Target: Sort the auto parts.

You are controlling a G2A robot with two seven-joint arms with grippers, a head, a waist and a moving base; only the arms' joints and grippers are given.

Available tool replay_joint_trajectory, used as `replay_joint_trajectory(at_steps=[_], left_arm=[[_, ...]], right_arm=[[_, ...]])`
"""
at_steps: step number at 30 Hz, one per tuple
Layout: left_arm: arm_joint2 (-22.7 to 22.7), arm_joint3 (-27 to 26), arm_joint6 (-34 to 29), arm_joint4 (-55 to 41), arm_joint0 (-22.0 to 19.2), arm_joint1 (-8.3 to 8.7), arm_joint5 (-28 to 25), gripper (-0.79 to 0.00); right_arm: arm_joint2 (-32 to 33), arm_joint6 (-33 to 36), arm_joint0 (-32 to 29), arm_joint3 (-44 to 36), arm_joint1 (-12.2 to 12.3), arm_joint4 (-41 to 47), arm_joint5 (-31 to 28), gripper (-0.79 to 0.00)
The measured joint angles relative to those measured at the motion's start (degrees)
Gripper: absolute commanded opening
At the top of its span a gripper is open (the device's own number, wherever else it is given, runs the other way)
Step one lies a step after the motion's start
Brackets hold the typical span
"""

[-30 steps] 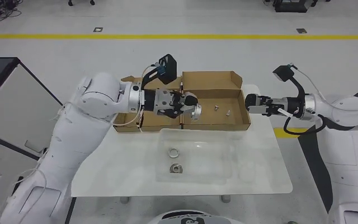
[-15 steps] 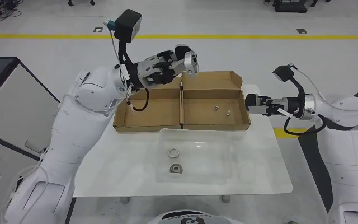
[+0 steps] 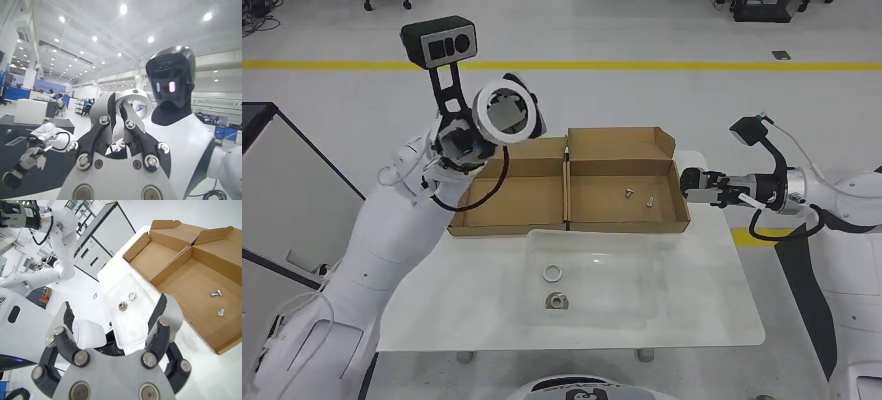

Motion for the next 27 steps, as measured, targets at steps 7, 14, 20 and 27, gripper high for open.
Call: replay_joint_trajectory(at_steps=[7,14,20,27], left_arm=[[-1.8,-1.7,-4.3,-9.9,1.9,-0.97,4.4,-0.785],[-6.6,-1.0,-10.0,-18.7,3.3,-3.17,10.2,-0.785],[-7.5,0.8,-8.5,-3.0,4.6,-4.54,8.6,-0.785],[-6.5,2.0,-3.8,13.0,4.7,-5.06,4.0,-0.785]], right_arm=[[0.0,0.0,0.0,0.0,0.0,0.0,0.0,0.0],[0.0,0.0,0.0,0.0,0.0,0.0,0.0,0.0],[0.0,0.0,0.0,0.0,0.0,0.0,0.0,0.0],[0.0,0.0,0.0,0.0,0.0,0.0,0.0,0.0]])
